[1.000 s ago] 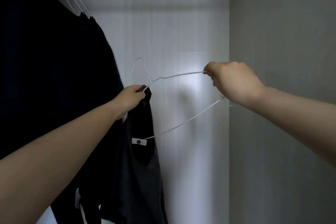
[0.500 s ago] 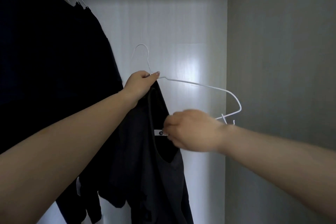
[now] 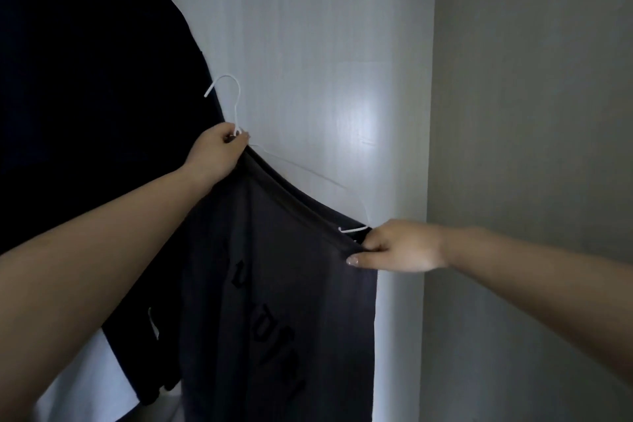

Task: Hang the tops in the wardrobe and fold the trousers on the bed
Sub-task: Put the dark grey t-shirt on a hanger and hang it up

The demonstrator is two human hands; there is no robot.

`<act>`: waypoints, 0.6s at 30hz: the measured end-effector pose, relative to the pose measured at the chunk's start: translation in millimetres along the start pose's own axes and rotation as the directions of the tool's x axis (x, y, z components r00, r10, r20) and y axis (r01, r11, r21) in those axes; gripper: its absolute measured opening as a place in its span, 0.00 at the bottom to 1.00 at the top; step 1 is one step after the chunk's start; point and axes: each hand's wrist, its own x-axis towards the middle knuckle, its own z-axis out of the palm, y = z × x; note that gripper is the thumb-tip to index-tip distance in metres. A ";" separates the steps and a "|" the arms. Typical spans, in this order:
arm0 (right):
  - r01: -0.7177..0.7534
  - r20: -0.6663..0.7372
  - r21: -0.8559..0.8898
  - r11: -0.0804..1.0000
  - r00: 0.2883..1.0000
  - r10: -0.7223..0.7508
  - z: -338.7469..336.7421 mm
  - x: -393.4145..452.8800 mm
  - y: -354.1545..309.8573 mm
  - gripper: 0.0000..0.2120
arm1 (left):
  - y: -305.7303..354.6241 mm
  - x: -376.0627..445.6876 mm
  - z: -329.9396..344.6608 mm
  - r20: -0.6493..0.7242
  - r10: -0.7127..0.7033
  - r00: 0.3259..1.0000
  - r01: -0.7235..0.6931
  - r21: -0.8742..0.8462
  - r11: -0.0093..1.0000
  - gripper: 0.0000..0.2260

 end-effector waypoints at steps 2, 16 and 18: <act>0.011 -0.070 -0.074 0.997 0.997 -0.016 -10.6 -1.1 8.2 0.25 | -7.7 -2.0 -2.8 0.019 0.032 0.999 -0.033 0.059 0.998 0.12; 0.071 -0.322 -0.097 0.993 0.941 -0.099 -35.4 19.4 -6.6 0.16 | 34.2 -25.4 35.3 0.173 0.198 0.965 -0.236 0.240 0.942 0.18; 0.068 -0.378 -0.098 0.993 0.921 -0.100 -38.7 15.4 2.0 0.15 | 33.2 -25.6 32.1 0.184 0.206 0.961 -0.245 0.218 0.945 0.15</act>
